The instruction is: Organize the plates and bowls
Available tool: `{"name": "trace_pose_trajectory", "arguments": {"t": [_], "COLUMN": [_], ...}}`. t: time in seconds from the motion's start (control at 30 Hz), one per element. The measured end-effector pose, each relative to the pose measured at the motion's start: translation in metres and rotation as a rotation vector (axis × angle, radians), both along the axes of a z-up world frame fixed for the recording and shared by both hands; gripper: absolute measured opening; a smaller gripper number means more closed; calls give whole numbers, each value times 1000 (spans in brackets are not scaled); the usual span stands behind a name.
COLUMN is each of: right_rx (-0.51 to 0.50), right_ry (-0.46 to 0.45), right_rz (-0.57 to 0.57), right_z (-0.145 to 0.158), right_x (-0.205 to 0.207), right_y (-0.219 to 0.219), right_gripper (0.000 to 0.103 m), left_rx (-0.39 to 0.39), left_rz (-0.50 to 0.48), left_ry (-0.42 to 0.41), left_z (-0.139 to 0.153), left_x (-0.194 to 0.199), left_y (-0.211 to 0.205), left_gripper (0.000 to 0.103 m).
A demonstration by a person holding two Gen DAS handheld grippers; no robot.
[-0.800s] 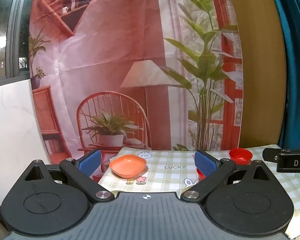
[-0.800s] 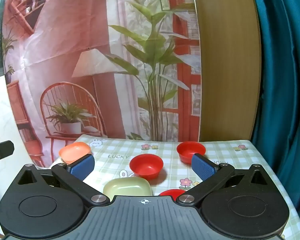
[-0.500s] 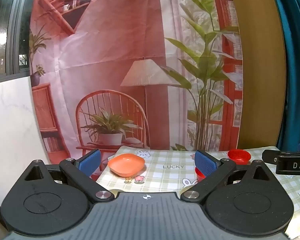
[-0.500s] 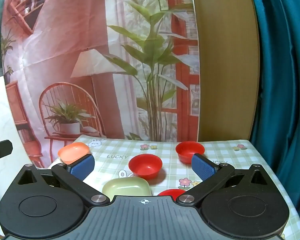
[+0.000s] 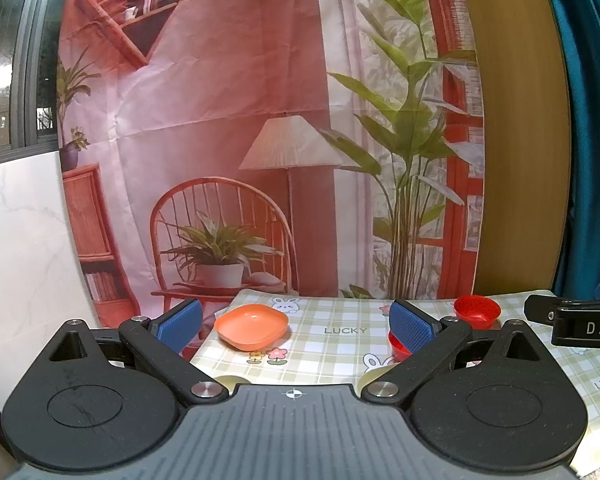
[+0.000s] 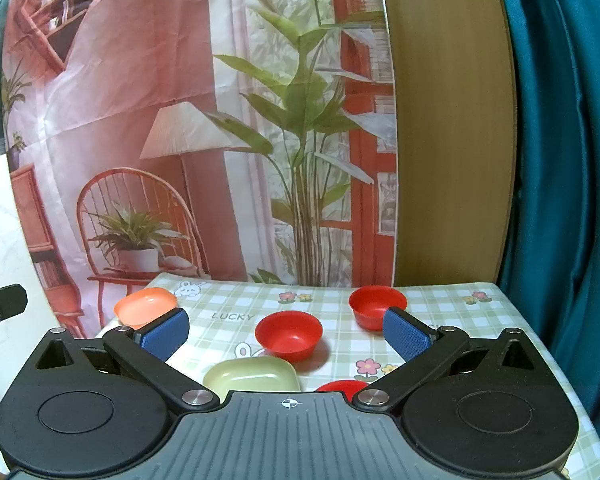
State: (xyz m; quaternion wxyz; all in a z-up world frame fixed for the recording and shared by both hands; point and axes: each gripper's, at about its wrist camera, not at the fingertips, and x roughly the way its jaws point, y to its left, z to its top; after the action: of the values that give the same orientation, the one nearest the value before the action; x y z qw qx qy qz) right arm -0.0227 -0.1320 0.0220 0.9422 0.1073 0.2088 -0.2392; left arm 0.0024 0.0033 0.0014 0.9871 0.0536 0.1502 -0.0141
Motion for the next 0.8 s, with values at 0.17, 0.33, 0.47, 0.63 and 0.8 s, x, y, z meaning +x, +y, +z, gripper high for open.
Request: {"name": "trace_pose_trajectory", "arguments": {"t": [0.17, 0.33, 0.47, 0.63, 0.8], "right_rx": [0, -2, -2, -2, -3], "right_ry": [-2, -3, -3, -4, -4], "right_rz": [1, 0, 1, 0, 0], "right_z": [0, 0, 0, 0, 0], "right_x": [-1, -1, -1, -1, -1], "right_y": [0, 1, 1, 1, 1], "right_gripper": [103, 103, 103, 103, 103], "left_rx": [1, -2, -5, -6, -6], "left_rz": [-6, -11, -11, -11, -11], "left_ry": [-2, 1, 1, 2, 3], "left_z": [-2, -2, -2, -1, -1], "left_x": [-1, -1, -1, -1, -1], "left_y": [0, 1, 1, 1, 1], "left_gripper": [101, 101, 101, 101, 101]}}
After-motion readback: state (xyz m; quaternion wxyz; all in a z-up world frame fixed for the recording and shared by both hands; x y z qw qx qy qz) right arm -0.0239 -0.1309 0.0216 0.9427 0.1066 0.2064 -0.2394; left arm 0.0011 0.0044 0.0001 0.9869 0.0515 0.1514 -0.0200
